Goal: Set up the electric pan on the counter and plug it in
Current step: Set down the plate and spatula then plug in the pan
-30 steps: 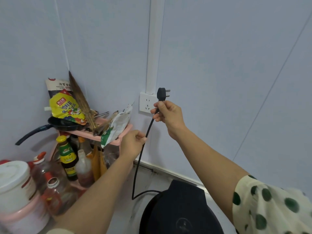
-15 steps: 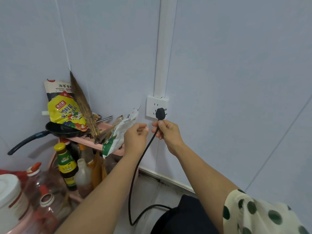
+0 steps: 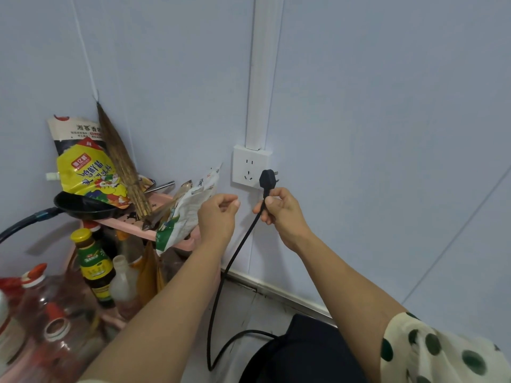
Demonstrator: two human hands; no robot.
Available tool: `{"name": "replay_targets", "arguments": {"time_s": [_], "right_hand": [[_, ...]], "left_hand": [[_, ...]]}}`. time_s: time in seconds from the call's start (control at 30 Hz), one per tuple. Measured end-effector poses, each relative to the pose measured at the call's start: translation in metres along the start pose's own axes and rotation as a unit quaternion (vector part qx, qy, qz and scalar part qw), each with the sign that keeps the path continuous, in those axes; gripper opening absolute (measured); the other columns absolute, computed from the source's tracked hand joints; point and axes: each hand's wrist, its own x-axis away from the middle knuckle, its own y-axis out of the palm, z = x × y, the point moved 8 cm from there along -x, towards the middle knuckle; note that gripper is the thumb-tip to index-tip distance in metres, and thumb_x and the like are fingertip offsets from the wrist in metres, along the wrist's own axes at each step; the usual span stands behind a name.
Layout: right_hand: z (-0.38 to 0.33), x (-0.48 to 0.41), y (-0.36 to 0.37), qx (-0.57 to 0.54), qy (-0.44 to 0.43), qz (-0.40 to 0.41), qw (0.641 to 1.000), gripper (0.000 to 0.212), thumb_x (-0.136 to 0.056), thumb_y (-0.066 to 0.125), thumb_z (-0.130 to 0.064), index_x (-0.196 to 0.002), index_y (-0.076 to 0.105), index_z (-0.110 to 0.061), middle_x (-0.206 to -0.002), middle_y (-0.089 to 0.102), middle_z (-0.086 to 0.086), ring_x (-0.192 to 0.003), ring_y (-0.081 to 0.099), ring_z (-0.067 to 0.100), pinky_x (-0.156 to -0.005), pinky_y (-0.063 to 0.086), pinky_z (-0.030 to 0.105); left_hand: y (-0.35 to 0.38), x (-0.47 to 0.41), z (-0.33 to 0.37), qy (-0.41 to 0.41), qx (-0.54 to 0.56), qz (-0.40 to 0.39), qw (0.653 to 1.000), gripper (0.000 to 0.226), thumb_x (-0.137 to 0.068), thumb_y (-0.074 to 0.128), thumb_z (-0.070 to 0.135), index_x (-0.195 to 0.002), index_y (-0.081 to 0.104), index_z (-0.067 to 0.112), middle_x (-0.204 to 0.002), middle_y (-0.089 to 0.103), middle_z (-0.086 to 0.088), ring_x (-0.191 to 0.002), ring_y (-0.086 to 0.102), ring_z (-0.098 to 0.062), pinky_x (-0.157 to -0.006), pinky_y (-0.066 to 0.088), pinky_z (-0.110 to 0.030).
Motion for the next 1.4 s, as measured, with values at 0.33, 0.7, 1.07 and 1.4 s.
{"name": "replay_targets", "arguments": {"time_s": [0.33, 0.7, 1.07, 1.4], "right_hand": [[-0.003, 0.012, 0.005, -0.054, 0.027, -0.014, 0.998, 0.016, -0.093, 0.053, -0.004, -0.078, 0.058, -0.009, -0.07, 0.071, 0.01, -0.046, 0.049, 0.011, -0.048, 0.04, 0.02], [-0.008, 0.027, 0.007, -0.044, 0.041, -0.01, 0.998, 0.012, -0.091, 0.058, -0.006, -0.08, 0.062, -0.006, -0.075, 0.07, 0.015, -0.048, 0.049, 0.011, -0.049, 0.041, 0.021], [-0.002, 0.038, -0.001, -0.041, 0.061, -0.005, 0.997, 0.02, -0.094, 0.052, -0.006, -0.108, 0.062, 0.006, -0.09, 0.069, 0.015, -0.062, 0.062, 0.014, -0.06, 0.053, 0.021], [0.008, 0.051, -0.06, -0.01, 0.074, 0.056, 0.996, 0.016, -0.094, 0.051, -0.003, -0.103, 0.064, 0.002, -0.086, 0.068, 0.012, -0.07, 0.062, 0.019, -0.062, 0.053, 0.021]], "left_hand": [[-0.004, 0.008, 0.027, 0.028, 0.072, -0.012, 0.997, 0.014, -0.083, 0.069, 0.013, -0.079, 0.07, 0.027, -0.077, 0.069, 0.014, -0.075, 0.064, 0.001, -0.076, 0.049, -0.019], [-0.003, 0.02, 0.044, 0.03, 0.153, -0.043, 0.987, 0.021, -0.068, 0.084, 0.022, -0.084, 0.071, 0.029, -0.077, 0.074, 0.011, -0.077, 0.07, -0.001, -0.073, 0.054, -0.015], [-0.003, 0.022, 0.045, 0.012, 0.126, -0.028, 0.992, 0.022, -0.068, 0.083, 0.026, -0.085, 0.07, 0.032, -0.074, 0.073, 0.014, -0.072, 0.068, 0.007, -0.065, 0.052, -0.008], [0.0, 0.003, 0.033, -0.006, 0.01, 0.055, 0.998, 0.029, -0.072, 0.079, 0.02, -0.1, 0.072, 0.012, -0.075, 0.068, 0.007, -0.072, 0.067, -0.008, -0.075, 0.057, -0.025]]}}
